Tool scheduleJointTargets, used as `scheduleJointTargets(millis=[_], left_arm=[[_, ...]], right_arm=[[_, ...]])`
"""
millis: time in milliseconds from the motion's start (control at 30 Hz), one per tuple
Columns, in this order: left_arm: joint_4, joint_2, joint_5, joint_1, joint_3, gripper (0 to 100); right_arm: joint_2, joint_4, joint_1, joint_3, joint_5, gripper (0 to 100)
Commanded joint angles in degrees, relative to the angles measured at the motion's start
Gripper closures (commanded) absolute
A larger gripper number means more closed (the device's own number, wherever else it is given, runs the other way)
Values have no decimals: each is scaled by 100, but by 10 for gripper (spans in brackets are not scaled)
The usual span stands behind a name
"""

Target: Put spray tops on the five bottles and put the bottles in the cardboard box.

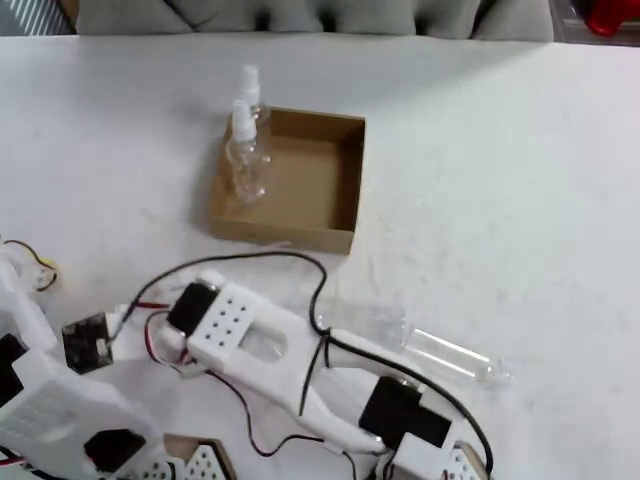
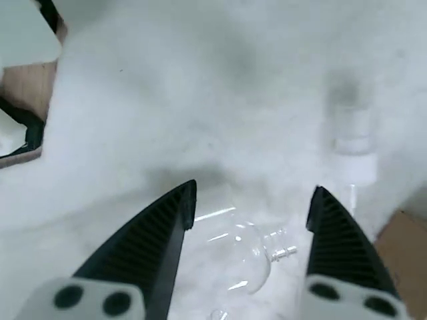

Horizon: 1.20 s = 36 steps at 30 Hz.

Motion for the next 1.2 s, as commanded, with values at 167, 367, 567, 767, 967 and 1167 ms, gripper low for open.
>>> scheduleJointTargets(millis=[167, 367, 567, 767, 967, 1167], left_arm=[[-431, -523, -246, -92, 519, 801], [-976, -1455, -246, -84, 1327, 801], [-1046, -1525, -264, -75, 1424, 801], [-1037, -1525, -273, -57, 1442, 801], [-1037, -1525, -273, -57, 1442, 801], [-1046, -1525, -273, -57, 1442, 801]], right_arm=[[-22, -303, 444, -167, 211, 683], [426, -822, 453, -114, 202, 690], [769, -1490, 681, -123, 158, 690], [1279, -1789, 1007, -642, -308, 690], [2360, -1262, 1051, -1785, -334, 690], [2774, -822, 1024, -2479, -695, 690]])
